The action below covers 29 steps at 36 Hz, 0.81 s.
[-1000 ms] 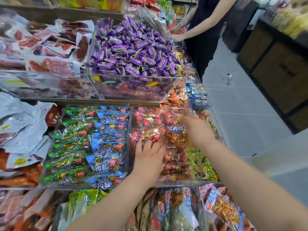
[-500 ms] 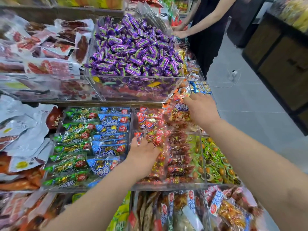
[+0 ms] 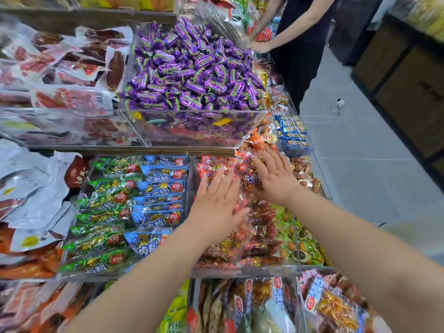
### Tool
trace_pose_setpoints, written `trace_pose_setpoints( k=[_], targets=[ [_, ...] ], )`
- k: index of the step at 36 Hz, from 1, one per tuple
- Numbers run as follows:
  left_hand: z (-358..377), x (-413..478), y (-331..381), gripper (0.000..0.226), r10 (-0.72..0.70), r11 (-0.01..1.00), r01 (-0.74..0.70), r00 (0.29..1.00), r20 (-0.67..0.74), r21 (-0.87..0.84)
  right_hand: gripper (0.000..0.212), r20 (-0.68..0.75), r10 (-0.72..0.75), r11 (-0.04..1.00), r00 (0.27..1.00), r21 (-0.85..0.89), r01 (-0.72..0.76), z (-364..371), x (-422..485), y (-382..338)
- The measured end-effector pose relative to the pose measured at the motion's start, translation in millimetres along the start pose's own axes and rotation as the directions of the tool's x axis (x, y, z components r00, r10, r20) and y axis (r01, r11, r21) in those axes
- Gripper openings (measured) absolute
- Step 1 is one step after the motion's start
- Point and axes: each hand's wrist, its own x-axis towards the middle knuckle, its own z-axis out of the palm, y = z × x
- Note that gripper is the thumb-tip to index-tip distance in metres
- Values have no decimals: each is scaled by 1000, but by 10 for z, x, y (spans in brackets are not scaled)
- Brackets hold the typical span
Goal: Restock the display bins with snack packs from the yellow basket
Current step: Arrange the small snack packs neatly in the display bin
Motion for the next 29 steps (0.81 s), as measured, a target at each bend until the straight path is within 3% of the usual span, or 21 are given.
trace_pose_setpoints(
  k=[4,8,10,13,16,20,24,29],
  targets=[
    [-104,201,-130,56,32,999,-32,993,117,4,101,109,-13,987,994,-159,30,-74,48,70],
    [-128,205,-242,28,52,998,-52,999,-1,35,112,28,-49,989,998,-137,53,-85,38,70],
    [-99,221,-334,26,-26,996,31,998,52,-88,120,-20,-87,990,996,-111,84,-57,25,81],
    [-123,273,-490,31,-172,912,207,977,129,-354,127,-11,-114,990,993,-84,112,-33,24,116],
    [-209,337,-566,18,-228,867,282,958,176,-411,128,57,-78,988,995,-126,85,-35,76,103],
    [-327,373,-630,17,-220,910,279,952,212,-308,124,113,-25,981,993,-191,46,-52,134,44],
    [-432,385,-848,16,-295,929,298,954,47,-219,129,105,-19,978,994,-206,40,-43,121,35],
    [-332,386,-703,16,-274,955,275,961,-23,107,126,173,14,985,985,-170,15,-105,110,-7]
  ],
)
